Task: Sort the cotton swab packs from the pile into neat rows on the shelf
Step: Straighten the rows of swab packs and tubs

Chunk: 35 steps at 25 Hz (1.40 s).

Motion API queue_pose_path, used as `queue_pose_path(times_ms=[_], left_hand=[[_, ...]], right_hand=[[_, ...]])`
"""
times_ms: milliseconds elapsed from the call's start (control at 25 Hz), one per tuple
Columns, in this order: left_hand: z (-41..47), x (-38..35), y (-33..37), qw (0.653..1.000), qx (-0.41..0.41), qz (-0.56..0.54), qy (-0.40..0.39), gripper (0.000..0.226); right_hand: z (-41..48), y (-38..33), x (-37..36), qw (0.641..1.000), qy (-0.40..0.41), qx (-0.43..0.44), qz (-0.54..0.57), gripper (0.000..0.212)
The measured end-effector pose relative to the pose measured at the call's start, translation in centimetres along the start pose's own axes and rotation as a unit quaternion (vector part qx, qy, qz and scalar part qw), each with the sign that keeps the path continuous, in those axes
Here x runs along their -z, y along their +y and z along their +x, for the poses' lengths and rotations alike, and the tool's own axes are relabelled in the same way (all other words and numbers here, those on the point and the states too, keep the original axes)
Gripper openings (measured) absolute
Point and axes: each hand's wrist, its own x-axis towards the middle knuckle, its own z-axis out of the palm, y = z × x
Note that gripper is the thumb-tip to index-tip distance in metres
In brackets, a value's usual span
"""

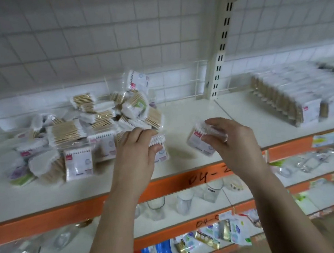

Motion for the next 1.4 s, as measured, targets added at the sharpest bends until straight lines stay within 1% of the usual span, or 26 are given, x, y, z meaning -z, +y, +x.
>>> queue_pose_path(times_ms=[160, 400, 600, 720, 880, 1040, 1200, 1400], left_hand=[[1.7, -3.6, 7.5, 0.999, -0.053, -0.005, -0.008, 0.036], [3.3, -9.5, 20.1, 0.993, -0.12, -0.004, -0.017, 0.04], [3.9, -14.3, 29.9, 0.989, -0.143, -0.032, -0.024, 0.042], [4.3, -16.3, 33.6, 0.986, -0.157, -0.045, -0.034, 0.041], [5.9, -18.5, 37.2, 0.983, -0.173, -0.055, -0.029, 0.038], [8.2, -20.8, 38.6, 0.98, -0.181, -0.078, -0.016, 0.04], [11.8, -23.2, 39.6, 0.983, -0.164, -0.084, 0.006, 0.041], [16.5, -24.1, 39.7, 0.986, -0.142, -0.08, 0.032, 0.043]], right_hand=[[-1.5, 5.3, 6.3, 0.998, 0.048, -0.001, -0.032, 0.024], [-3.8, 13.6, 17.1, 0.992, 0.092, 0.001, -0.091, 0.023], [-5.6, 19.9, 25.5, 0.988, 0.109, 0.005, -0.112, 0.02], [-6.3, 22.7, 28.6, 0.987, 0.112, -0.002, -0.117, 0.019], [-5.6, 26.4, 31.1, 0.985, 0.124, -0.017, -0.122, 0.019], [-3.5, 29.2, 32.1, 0.984, 0.114, -0.016, -0.133, 0.018], [0.2, 32.5, 32.7, 0.985, 0.093, -0.001, -0.148, 0.019], [6.0, 35.5, 32.3, 0.982, 0.084, 0.009, -0.167, 0.021]])
